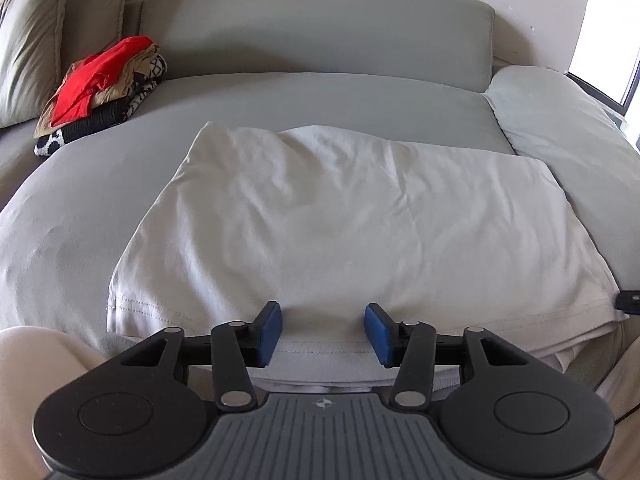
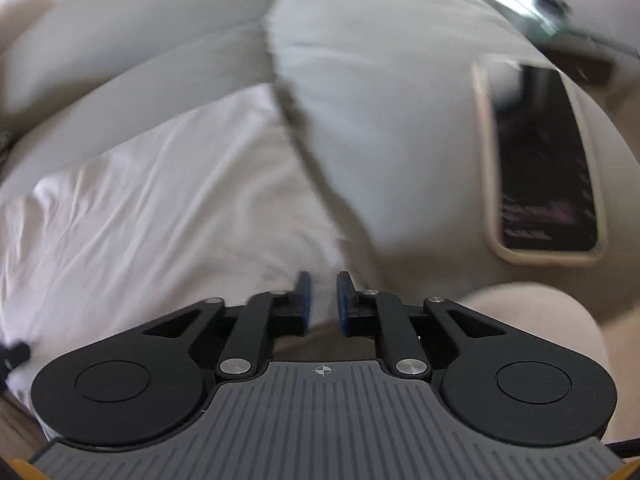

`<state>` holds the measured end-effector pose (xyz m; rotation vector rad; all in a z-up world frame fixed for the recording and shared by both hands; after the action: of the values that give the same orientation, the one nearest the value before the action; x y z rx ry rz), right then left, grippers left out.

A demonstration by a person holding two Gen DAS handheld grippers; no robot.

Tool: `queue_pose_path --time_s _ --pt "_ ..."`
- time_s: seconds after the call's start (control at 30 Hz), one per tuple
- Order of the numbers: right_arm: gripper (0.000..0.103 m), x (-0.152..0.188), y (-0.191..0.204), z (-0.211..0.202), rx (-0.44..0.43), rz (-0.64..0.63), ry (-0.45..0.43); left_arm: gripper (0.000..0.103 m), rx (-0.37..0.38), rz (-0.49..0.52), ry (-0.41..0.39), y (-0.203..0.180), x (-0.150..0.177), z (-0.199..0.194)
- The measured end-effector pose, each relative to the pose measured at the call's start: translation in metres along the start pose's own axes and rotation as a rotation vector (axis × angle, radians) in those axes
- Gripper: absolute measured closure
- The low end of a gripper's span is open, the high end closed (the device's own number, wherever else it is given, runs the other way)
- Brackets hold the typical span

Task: Fold clothes

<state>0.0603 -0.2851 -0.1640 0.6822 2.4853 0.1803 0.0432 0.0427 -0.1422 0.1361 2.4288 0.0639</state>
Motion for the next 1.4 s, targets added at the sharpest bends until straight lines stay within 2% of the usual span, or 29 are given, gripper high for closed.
queue_pose_path --time_s 0.07,0.1,0.13,0.23,0.33,0.47,0.5,0.57,0.6,0.63,0.73,0.87,1.07,1.17,1.2,1.3,1.37,1.4 --pt "0.08 -0.005 -0.013 -0.007 -0.099 0.131 0.023 0.056 0.002 0.002 0.002 -0.001 -0.001 0.0" --pt "0.068 -0.007 -0.019 -0.008 -0.132 0.187 0.041 0.056 0.004 0.0 0.003 -0.001 -0.001 0.0" --pt "0.066 -0.007 -0.024 -0.006 -0.143 0.225 0.061 0.056 0.006 -0.002 0.005 -0.001 -0.001 0.0" --pt "0.066 -0.008 -0.032 0.003 -0.11 0.279 0.075 0.055 0.012 -0.002 0.006 0.0 0.0 -0.001" --pt "0.065 -0.003 -0.028 0.01 -0.061 0.273 0.085 0.055 0.016 -0.002 0.004 0.0 0.001 -0.002" --pt "0.063 0.001 -0.025 0.023 -0.074 0.261 0.098 0.055 0.015 -0.004 0.006 -0.001 0.001 -0.002" --pt "0.064 0.001 -0.025 0.024 -0.078 0.261 0.093 0.055 0.015 -0.004 0.006 -0.001 0.001 -0.002" --pt "0.077 0.001 -0.026 0.023 -0.084 0.258 0.084 0.055 0.015 -0.003 0.006 -0.001 0.001 -0.002" --pt "0.085 0.002 -0.026 0.022 -0.088 0.259 0.08 0.055 0.014 -0.002 0.006 -0.001 0.001 -0.002" --pt "0.099 0.002 -0.027 0.021 -0.096 0.263 0.071 0.054 0.014 -0.001 0.005 -0.001 0.001 -0.002" --pt "0.1 0.004 -0.025 0.013 -0.107 0.246 0.022 0.054 0.012 0.005 0.005 -0.002 0.0 -0.002" --pt "0.101 0.005 -0.021 0.005 -0.025 0.148 -0.051 0.054 0.015 0.004 0.007 -0.002 0.0 -0.002" --pt "0.1 0.007 -0.014 0.013 0.088 0.025 -0.05 0.053 0.014 0.013 0.005 -0.002 0.0 -0.002" --pt "0.094 0.005 -0.008 0.012 0.129 -0.013 -0.03 0.049 0.007 0.023 0.005 0.0 0.0 -0.001" --pt "0.082 0.003 -0.007 0.006 0.123 0.0 -0.032 0.048 0.009 0.031 0.012 0.0 0.0 -0.001" --pt "0.079 -0.006 0.0 -0.02 0.06 0.036 -0.063 0.048 0.035 0.003 0.056 0.008 -0.005 -0.006" --pt "0.071 -0.016 0.014 -0.039 -0.021 0.036 -0.106 0.048 0.077 -0.064 0.061 0.021 -0.011 -0.012" --pt "0.064 -0.022 0.023 -0.047 -0.076 0.041 -0.123 0.048 0.089 -0.093 0.044 0.028 -0.016 -0.015"
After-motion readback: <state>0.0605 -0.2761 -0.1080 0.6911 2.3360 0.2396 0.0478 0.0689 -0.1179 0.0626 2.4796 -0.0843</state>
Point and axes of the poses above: each gripper's, at about its wrist camera, not at the fingertips, and z roughly the way its jaws point, y to its left, x to its underside, the point moved 8 cm from there along z, roughly the way its jaws point, and after that the axes turned 11 degrees about z, right-handed, at the moved point
